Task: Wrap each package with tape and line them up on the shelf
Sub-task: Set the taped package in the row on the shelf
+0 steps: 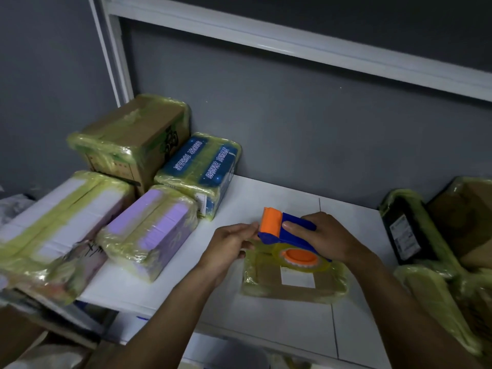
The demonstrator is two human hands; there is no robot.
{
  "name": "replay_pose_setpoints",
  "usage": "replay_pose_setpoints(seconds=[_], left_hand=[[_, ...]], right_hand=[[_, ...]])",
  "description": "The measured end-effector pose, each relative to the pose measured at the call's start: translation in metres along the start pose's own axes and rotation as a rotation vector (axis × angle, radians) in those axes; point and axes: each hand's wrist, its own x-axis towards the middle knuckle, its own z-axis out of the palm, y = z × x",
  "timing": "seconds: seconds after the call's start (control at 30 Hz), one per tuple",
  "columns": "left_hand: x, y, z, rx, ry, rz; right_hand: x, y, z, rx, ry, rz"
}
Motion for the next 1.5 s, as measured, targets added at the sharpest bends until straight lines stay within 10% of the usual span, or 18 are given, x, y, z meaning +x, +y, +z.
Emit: replay_pose_setpoints(seconds=[0.6,1.27,1.5], left_hand=[[0.000,-0.009,0.000,-0.004,0.219,0.081],[-0.003,-0.043,-0.042,-0.309,0.328,-0.199],[0.005,-0.063,-0.031,-0.074,0.533,-0.073]], right_hand=[[-0.005,-0.010,0.000,-0.029,0.005,-0.067],[0.002,-0.039,-0.020,-0.633,0.024,0.049],[0.006,-0.045,-0.005,-0.718,-0.039,0.139]])
